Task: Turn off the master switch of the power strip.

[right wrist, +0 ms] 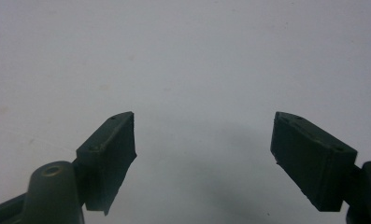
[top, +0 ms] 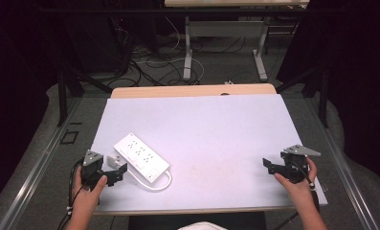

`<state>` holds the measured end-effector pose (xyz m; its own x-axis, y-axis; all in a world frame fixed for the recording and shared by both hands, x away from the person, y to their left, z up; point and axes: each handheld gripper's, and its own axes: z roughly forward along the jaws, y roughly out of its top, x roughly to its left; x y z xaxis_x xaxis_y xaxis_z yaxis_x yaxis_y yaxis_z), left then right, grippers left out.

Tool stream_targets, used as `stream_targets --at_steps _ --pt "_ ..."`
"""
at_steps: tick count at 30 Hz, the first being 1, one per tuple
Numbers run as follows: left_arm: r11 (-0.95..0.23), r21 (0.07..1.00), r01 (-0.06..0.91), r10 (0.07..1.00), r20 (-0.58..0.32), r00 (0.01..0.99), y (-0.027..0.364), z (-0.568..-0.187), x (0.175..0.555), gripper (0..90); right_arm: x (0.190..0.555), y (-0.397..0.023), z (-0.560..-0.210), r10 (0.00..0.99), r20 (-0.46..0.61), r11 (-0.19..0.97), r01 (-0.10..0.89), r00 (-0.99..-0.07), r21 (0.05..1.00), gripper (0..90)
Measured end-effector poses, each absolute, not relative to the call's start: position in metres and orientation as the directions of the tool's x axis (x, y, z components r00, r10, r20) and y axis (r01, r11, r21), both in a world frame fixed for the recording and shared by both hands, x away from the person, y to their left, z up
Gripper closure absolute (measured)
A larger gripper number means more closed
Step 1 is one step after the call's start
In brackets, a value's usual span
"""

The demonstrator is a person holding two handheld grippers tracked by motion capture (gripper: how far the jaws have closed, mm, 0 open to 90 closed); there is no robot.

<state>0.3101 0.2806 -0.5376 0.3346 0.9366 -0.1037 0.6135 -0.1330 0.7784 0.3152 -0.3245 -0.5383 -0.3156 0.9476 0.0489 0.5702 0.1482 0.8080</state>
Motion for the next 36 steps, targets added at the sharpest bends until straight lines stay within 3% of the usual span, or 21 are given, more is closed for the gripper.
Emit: stream_targets --at_steps 23,36 --pt "-0.092 0.774 0.626 0.95 -0.121 0.289 0.295 -0.539 0.307 0.4 0.315 -0.316 -0.55 0.925 0.012 0.221 0.563 -0.38 0.797 22.8" --pt "-0.103 0.779 0.619 0.949 -0.11 0.296 0.3 -0.532 0.306 0.4 0.315 -0.317 -0.55 0.923 0.032 0.206 0.564 -0.383 0.8 22.8"
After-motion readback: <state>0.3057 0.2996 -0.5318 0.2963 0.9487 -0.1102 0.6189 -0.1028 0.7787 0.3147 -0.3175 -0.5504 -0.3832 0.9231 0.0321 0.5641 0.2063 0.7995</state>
